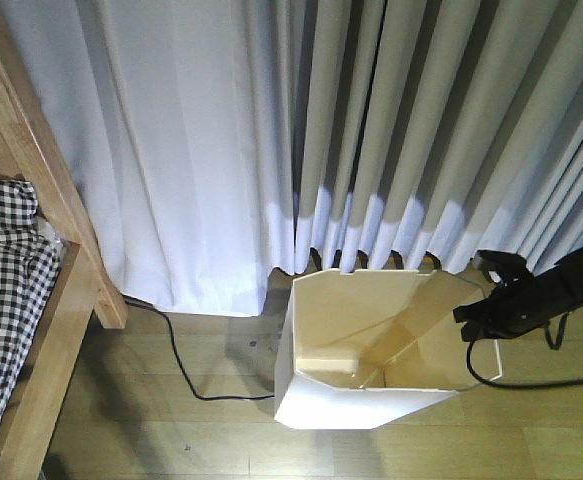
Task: Move trash bin to bedside with robot
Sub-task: 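Lower the bin onto the floor beside the bed with the right gripper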
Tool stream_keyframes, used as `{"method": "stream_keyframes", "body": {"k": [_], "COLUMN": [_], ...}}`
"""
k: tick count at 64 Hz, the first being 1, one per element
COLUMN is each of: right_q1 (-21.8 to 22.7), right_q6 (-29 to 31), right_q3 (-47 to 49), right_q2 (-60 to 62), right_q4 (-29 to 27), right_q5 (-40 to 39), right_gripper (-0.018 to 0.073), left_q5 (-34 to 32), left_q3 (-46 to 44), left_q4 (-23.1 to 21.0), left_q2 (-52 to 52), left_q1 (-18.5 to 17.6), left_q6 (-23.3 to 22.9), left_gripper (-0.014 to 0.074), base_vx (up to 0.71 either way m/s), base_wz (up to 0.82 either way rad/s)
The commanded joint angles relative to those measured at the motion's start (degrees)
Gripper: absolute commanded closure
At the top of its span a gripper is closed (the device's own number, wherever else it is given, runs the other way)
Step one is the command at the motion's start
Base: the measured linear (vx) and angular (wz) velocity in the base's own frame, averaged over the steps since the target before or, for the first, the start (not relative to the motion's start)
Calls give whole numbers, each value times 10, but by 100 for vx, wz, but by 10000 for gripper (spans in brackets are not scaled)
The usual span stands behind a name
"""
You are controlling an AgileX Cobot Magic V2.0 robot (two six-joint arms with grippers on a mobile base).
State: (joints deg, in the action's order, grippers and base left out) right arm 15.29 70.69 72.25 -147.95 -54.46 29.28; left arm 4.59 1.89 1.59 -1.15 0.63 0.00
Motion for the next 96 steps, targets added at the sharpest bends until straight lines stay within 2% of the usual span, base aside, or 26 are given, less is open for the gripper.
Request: {"method": "stream_keyframes", "body": {"k": [1,16,28,34,42,48,78,96], "right_q1": [1,1,-7,-29,-61,-73,-85,-100], "right_q6": [-30,-108,-165,-196,-275,-329,-334,-334], "right_q3": [44,132,206,241,293,324,391,391], "right_q2": [0,-94,-152,-175,-207,-231,-292,-303], "right_q4": [-14,63,101,130,185,205,212,224], "right_q5": [117,113,108,104,104,103,95,61], "right_gripper": [563,563,563,563,561,560,545,514], "left_q5": [-42,-42,-42,-42,-42,-42,-42,-42], "left_q3": [7,7,7,7,7,7,7,7], "left_q4": [-5,-5,-5,-5,-5,-5,-5,-5], "left_q2": [-4,-4,-4,-4,-4,-4,-4,-4], "left_q1": [-4,-4,-4,-4,-4,-4,-4,-4], "left_q6": [-8,-8,-8,-8,-8,-8,-8,-8], "left_gripper": [603,603,603,603,603,603,603,603], "base_vx": [0,0,0,0,0,0,0,0], "base_wz": [0,0,0,0,0,0,0,0]}}
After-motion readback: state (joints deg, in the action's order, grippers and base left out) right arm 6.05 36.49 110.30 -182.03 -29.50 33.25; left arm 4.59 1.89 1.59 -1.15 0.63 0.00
